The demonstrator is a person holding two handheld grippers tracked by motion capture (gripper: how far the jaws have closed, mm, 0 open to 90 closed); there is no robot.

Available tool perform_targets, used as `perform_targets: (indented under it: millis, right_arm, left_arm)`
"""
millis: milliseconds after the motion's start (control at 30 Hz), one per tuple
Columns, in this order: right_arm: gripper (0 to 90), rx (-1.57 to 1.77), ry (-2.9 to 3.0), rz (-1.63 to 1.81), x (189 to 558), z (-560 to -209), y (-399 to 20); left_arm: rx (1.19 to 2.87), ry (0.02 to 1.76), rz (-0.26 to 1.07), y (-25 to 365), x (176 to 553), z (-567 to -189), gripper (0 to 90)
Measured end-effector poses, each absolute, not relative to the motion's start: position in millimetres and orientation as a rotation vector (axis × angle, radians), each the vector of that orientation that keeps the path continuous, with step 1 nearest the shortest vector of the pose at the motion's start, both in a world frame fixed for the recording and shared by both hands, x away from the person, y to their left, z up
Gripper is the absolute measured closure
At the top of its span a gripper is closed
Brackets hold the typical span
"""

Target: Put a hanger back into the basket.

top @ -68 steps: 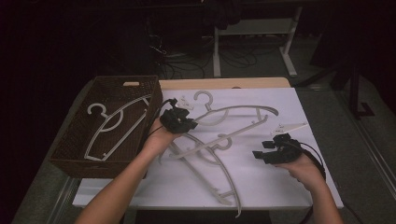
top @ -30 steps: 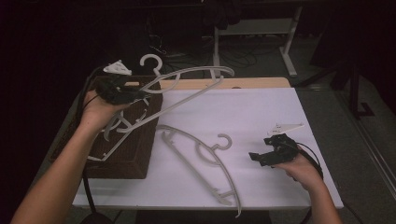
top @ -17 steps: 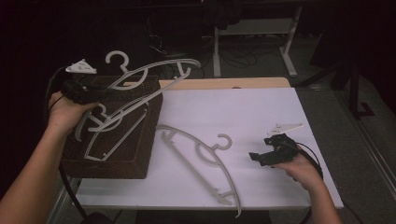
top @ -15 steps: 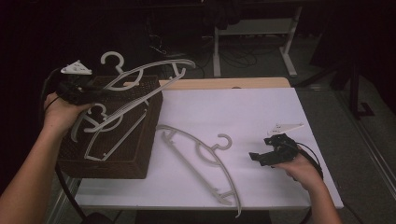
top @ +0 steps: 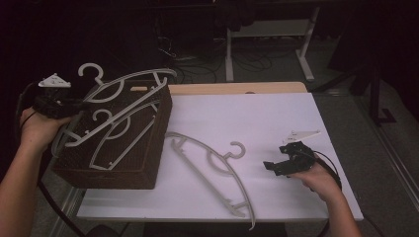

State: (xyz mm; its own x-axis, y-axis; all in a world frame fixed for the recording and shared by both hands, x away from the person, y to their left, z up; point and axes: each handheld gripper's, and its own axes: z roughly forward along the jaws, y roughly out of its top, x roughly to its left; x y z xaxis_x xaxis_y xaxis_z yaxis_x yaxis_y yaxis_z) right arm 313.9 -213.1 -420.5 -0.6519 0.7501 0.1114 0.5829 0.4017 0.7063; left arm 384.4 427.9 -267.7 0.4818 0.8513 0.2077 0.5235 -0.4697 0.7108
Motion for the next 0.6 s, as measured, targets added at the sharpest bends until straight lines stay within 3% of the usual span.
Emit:
perform_targets:
  millis: [333,600]
  right_arm:
    - [13.0,1.183,2.431,1.089,314,-420,-213]
    - [13.0,1.178,2.427,1.087,313,-419,-213]
  left_arm:
    - [2.187,1.24,0.754,451,384,-286,81.1]
    - [2.252,1.269,0.738,443,394,-306,81.1]
